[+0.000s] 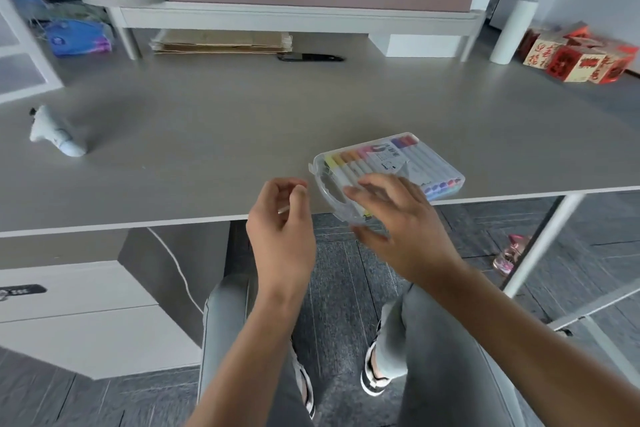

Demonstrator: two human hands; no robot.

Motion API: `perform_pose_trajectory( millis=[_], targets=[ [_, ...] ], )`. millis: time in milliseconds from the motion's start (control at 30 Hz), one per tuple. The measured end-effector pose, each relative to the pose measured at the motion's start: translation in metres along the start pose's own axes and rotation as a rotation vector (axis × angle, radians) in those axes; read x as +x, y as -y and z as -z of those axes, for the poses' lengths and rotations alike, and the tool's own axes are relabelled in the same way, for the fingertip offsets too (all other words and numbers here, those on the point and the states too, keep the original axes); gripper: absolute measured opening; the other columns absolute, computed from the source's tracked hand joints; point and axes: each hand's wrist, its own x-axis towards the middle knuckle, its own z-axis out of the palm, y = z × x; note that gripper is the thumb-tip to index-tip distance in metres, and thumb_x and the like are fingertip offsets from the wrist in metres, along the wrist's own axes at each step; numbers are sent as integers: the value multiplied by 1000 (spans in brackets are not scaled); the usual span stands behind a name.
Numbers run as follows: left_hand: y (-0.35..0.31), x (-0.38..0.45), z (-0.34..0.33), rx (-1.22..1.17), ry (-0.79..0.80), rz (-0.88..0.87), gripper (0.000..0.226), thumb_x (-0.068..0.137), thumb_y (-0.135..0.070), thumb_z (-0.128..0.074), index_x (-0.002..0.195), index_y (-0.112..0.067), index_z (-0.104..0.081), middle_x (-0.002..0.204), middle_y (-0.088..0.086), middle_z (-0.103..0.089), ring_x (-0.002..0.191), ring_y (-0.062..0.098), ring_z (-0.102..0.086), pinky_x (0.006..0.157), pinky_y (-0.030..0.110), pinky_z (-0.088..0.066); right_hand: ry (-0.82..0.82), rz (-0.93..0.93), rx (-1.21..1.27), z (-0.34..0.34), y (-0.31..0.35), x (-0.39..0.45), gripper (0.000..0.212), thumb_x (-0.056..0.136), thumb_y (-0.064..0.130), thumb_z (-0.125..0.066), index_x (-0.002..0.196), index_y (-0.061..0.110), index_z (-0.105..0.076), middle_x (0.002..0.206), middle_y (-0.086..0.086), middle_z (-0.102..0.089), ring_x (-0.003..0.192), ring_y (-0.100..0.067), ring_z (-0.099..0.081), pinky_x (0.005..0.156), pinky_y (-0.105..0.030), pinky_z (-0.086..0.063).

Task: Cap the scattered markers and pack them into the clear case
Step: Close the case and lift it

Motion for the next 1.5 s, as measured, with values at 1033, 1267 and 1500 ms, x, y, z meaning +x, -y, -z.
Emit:
perform_pose_trajectory(
  millis=[1033, 1267, 1500],
  targets=[
    [-118, 94, -148, -193, 368, 264, 37, 96, -31, -63, 59, -29, -67, 55, -17, -64, 67, 11, -63, 90, 48, -57, -545, -957, 1213, 111, -63, 124, 18, 93, 37, -68, 100, 24, -58, 74, 6, -73, 66, -14, -70, 66, -32, -57],
    [-113, 97, -145, -179, 382, 196, 39, 96, -28, -62, 59, -28, -73, 68, -10, -74, 78, 14, -75, 85, 37, -60, -481, -881, 1195, 115, -63, 123, 20, 96, 28, -59, 84, 17, -71, 86, -7, -75, 75, -24, -68, 63, -31, -55],
    [-101, 72, -144, -143, 352, 133, 67, 81, -78, -55, 116, -22, -67, 105, -5, -74, 99, 16, -70, 91, 40, -54, -386, -716, 1138, 126, -51, 91, 26, 99, 37, -65, 89, 14, -73, 96, -10, -79, 87, -26, -76, 75, -37, -62]
  ],
)
